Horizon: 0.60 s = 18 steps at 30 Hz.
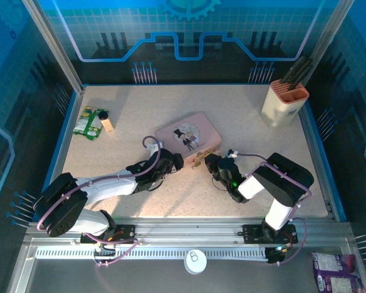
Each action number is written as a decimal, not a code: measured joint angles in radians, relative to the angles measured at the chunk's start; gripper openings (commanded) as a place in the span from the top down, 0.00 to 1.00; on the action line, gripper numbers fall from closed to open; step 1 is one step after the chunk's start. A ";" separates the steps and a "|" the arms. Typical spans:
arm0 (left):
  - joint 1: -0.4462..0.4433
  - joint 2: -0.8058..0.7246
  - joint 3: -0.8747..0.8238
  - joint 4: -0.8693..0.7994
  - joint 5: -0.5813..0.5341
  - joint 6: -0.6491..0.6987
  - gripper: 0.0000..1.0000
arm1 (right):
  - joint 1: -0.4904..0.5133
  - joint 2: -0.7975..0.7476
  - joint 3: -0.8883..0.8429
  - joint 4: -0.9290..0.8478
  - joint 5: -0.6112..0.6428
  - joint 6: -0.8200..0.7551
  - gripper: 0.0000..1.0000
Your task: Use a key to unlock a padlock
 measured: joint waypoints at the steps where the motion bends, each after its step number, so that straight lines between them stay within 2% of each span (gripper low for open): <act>1: 0.000 0.000 0.000 0.000 0.000 0.000 0.26 | 0.000 -0.004 0.000 -0.005 0.005 0.001 1.00; 9: 0.000 0.000 0.000 -0.002 -0.003 0.000 0.26 | -0.010 -0.090 -0.026 -0.080 0.043 0.000 1.00; 18: 0.021 0.000 0.000 0.001 0.017 0.008 0.25 | -0.072 -0.234 -0.066 -0.207 0.047 -0.066 1.00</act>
